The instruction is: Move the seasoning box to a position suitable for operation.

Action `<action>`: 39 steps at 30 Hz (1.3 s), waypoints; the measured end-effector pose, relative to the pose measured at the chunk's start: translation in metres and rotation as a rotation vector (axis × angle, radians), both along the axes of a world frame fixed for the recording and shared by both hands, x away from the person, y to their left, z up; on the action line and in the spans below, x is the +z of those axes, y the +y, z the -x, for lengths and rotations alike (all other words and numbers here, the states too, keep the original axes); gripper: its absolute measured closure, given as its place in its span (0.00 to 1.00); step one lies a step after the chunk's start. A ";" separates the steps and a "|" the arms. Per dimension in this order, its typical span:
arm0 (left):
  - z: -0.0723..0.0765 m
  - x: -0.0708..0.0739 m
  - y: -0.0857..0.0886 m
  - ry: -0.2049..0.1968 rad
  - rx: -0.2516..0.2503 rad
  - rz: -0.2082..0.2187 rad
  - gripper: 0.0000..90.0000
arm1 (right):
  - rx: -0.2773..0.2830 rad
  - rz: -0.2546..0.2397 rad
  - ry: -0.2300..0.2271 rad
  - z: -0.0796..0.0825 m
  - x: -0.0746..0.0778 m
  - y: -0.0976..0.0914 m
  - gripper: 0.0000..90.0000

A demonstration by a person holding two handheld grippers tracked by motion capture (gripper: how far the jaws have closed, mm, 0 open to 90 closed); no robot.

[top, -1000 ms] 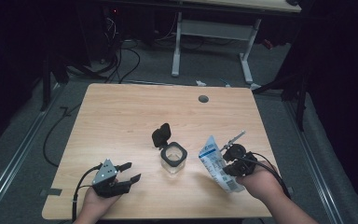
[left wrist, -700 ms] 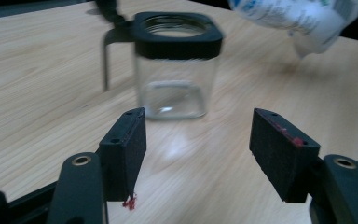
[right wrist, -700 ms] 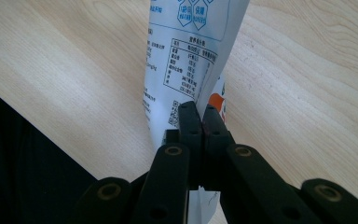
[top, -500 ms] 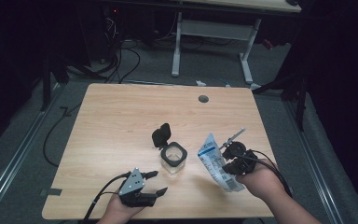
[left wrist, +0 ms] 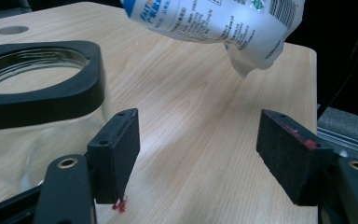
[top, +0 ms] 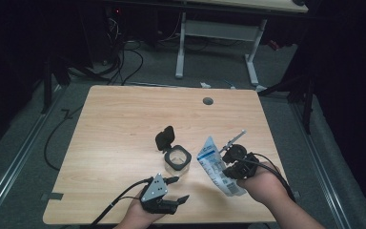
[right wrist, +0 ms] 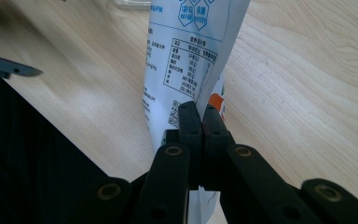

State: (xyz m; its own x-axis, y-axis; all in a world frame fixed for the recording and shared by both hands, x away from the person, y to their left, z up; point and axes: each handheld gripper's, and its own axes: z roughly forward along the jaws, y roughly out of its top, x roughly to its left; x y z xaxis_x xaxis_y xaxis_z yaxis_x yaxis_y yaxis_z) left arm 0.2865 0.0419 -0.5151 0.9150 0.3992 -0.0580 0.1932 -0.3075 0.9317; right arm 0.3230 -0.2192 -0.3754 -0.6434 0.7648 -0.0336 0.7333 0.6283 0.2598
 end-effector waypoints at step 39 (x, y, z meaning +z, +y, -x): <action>0.001 -0.003 -0.062 -0.002 -0.029 -0.011 0.37 | 0.110 -0.037 -0.011 -0.001 0.014 0.064 1.00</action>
